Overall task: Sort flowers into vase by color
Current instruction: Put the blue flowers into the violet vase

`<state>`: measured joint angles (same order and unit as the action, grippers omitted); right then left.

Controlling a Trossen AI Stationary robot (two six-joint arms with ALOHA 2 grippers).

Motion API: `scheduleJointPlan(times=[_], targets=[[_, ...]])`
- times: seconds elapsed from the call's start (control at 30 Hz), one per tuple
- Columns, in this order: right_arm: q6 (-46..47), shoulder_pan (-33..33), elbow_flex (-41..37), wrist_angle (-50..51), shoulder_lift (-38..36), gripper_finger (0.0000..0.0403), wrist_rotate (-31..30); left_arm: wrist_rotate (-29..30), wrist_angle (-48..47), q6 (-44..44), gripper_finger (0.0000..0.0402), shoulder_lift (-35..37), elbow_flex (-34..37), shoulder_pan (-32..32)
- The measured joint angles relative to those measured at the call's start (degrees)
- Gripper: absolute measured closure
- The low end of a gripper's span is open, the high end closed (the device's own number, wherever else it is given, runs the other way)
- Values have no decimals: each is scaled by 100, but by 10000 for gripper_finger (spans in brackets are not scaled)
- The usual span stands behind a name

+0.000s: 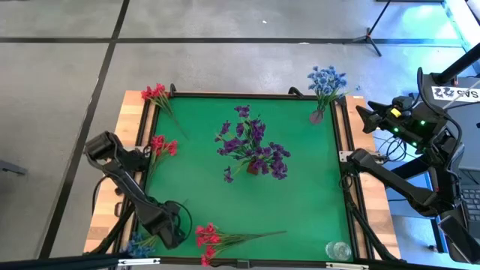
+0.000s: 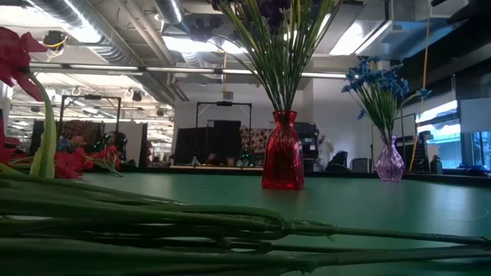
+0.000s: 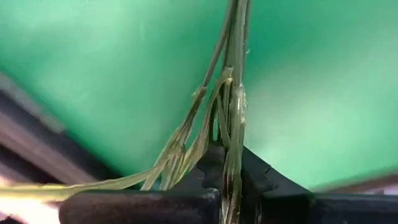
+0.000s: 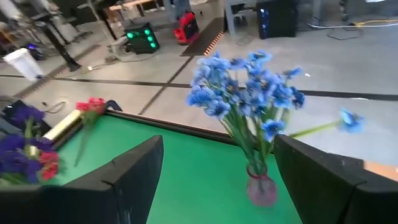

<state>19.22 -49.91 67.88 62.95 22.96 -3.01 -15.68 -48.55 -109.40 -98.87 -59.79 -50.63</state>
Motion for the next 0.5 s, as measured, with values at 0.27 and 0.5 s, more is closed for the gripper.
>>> scheduleJointPlan(times=[0.27, 0.5], targets=[[-292, 2, -4, -1227, 0, 98, 670, 2005, -3293, -40, 398, 146, -2073, 90], [-297, 2, -4, -2222, 17, 98, 750, 4054, -4030, 790, 398, 303, -3552, 780]])
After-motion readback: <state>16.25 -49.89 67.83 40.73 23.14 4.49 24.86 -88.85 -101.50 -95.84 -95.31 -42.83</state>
